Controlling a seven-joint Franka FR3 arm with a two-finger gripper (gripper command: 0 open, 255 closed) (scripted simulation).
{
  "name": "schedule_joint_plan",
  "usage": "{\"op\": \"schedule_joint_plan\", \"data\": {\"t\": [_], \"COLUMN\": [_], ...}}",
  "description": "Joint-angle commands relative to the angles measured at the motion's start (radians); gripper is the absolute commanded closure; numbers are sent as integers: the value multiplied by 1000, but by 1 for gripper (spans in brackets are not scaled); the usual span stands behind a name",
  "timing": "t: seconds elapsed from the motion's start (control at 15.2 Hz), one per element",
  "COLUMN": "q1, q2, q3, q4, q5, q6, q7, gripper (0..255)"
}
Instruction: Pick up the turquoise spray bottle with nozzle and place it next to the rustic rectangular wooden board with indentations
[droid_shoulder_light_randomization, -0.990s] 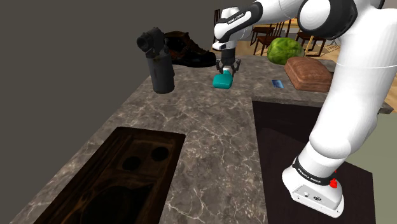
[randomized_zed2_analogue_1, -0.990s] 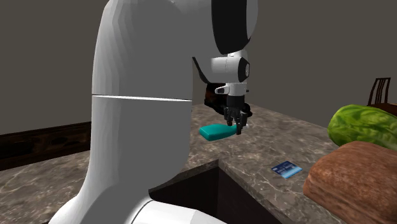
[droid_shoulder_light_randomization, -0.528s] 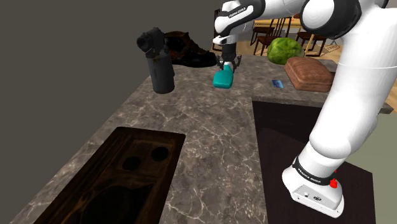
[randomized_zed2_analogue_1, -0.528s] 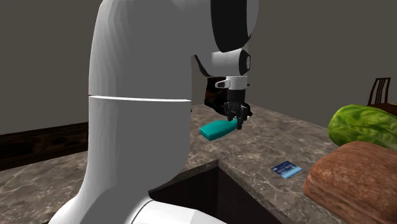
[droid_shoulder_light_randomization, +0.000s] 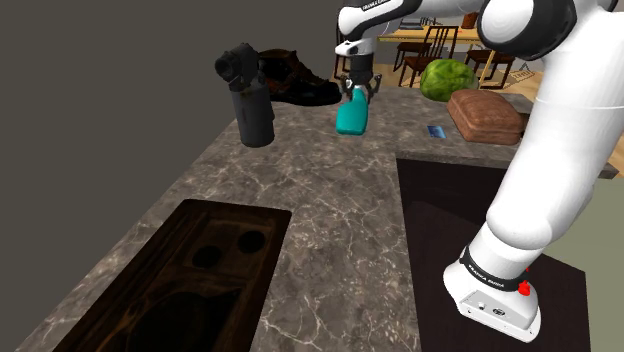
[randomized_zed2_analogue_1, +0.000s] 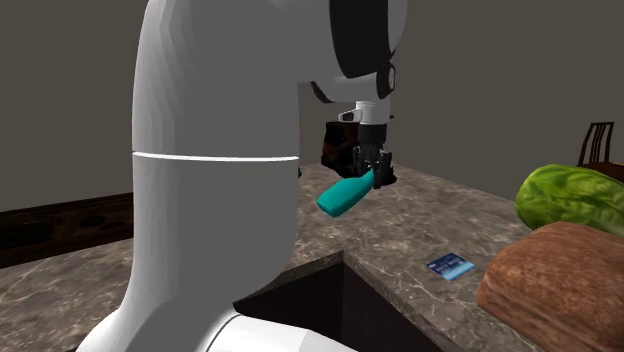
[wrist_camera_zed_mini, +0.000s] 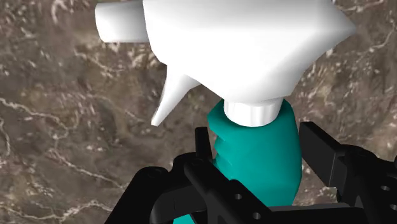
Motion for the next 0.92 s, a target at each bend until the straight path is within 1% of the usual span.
{"op": "schedule_joint_plan", "data": {"t": [0.0,0.46,0.86], "q1": [0,-1,57], "q2": [-1,-6,-214], "q3": [0,-1,39], "q4": [24,106,-156], "q5": [0,-1,-27], "q6": [-25,-112,-59], "q7": [-1,-3,99], "gripper": [255,255,255]}}
